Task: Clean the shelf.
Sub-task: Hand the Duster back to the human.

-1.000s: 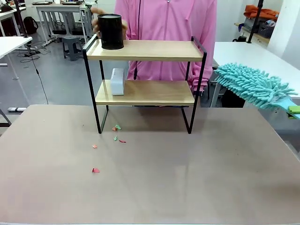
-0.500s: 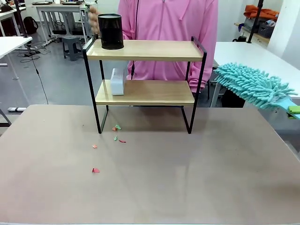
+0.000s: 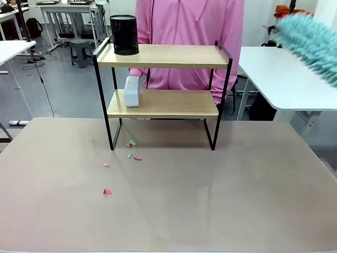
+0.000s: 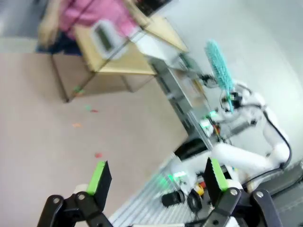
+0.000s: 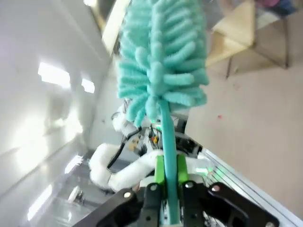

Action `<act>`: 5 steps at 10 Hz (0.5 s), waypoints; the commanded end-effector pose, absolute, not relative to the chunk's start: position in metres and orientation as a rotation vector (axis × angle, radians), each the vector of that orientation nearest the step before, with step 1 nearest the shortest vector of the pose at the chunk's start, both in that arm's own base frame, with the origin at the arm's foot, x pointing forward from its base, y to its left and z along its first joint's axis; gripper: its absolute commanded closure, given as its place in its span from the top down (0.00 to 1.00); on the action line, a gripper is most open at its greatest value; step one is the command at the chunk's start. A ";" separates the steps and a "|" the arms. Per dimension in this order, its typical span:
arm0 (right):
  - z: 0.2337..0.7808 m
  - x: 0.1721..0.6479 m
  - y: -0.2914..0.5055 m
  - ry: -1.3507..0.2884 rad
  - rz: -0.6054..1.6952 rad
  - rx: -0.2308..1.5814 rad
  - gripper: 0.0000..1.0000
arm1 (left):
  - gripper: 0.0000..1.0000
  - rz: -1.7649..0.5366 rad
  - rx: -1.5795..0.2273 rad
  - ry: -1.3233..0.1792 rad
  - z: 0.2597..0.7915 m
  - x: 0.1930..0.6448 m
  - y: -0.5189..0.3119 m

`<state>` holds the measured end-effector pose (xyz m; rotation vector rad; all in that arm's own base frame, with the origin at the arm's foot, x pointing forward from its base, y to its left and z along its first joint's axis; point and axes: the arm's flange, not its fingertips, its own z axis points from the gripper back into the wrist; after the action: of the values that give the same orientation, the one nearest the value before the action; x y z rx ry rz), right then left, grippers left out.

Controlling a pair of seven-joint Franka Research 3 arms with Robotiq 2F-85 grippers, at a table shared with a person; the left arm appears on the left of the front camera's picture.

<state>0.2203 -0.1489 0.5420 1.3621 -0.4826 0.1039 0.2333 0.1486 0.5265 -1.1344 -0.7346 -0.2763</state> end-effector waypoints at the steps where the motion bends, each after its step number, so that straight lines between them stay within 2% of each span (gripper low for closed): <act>1: 0.576 0.202 -0.120 -0.292 0.476 1.310 0.12 | 1.00 -0.422 -1.277 -0.687 0.543 0.230 0.103; 3: 0.577 0.192 -0.072 -0.010 0.805 1.166 0.12 | 1.00 -0.554 -1.283 -0.574 0.545 0.233 0.043; 5: 0.566 0.195 -0.043 0.189 1.034 1.151 0.12 | 1.00 -0.697 -1.277 -0.413 0.536 0.235 -0.015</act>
<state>0.1883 -0.0299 0.5719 1.1834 0.0697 0.7910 0.2448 0.0154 0.5571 -1.2761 -0.4765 -0.6456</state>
